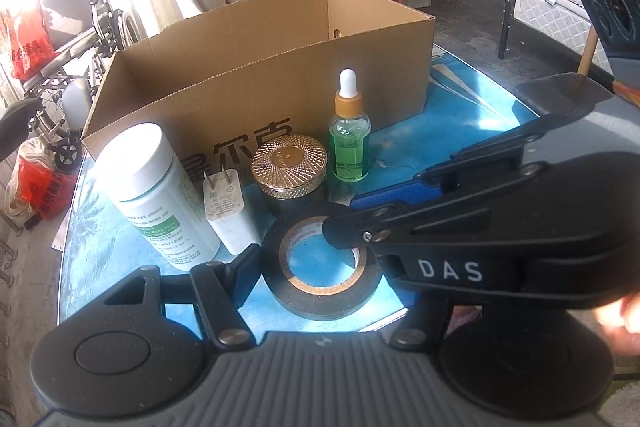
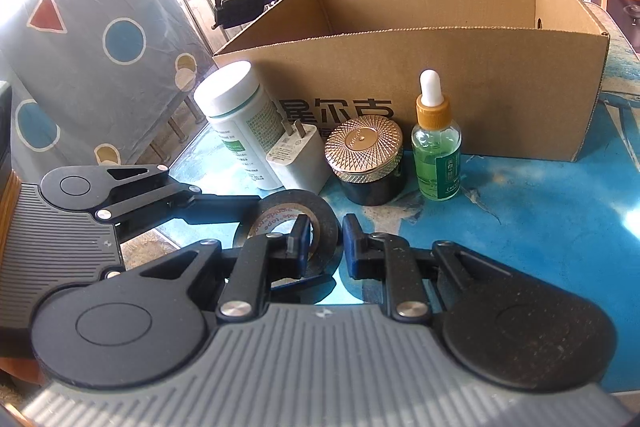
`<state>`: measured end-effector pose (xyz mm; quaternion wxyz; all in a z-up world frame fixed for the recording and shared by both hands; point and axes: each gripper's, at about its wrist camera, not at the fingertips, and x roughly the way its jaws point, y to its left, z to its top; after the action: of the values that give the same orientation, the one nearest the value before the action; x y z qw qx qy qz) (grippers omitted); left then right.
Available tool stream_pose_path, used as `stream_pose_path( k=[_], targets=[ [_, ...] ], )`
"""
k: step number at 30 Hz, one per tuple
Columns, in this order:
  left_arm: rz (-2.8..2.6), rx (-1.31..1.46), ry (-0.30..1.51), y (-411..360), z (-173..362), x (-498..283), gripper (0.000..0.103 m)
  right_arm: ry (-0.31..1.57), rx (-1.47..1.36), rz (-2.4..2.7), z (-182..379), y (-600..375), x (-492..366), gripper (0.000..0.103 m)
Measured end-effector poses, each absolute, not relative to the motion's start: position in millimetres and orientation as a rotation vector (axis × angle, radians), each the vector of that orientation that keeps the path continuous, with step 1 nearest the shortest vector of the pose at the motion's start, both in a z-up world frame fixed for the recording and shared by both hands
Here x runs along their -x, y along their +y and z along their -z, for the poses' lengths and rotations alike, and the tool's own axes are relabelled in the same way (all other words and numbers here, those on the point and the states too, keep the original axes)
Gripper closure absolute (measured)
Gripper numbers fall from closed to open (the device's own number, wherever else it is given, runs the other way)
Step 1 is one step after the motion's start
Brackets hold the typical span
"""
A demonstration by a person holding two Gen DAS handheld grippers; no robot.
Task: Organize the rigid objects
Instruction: 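Close the right gripper on the black tape roll and lift it, then carry the black tape roll into the box and open the right gripper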
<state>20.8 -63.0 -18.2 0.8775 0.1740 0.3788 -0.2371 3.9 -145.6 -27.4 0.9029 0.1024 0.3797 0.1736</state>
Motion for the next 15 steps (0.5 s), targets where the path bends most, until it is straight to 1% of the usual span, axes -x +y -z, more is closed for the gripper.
stream_pose_path(
  k=[6,15],
  targets=[
    [0.481,-0.371,0.715,-66,-4,-11,0.035,0.715,-0.199,-0.355,3,-149,12,0.087],
    [0.447,-0.44,0.492,-77,-68,-11,0.035,0.509,-0.107,-0.361,-74,-154,12,0.086]
  ],
)
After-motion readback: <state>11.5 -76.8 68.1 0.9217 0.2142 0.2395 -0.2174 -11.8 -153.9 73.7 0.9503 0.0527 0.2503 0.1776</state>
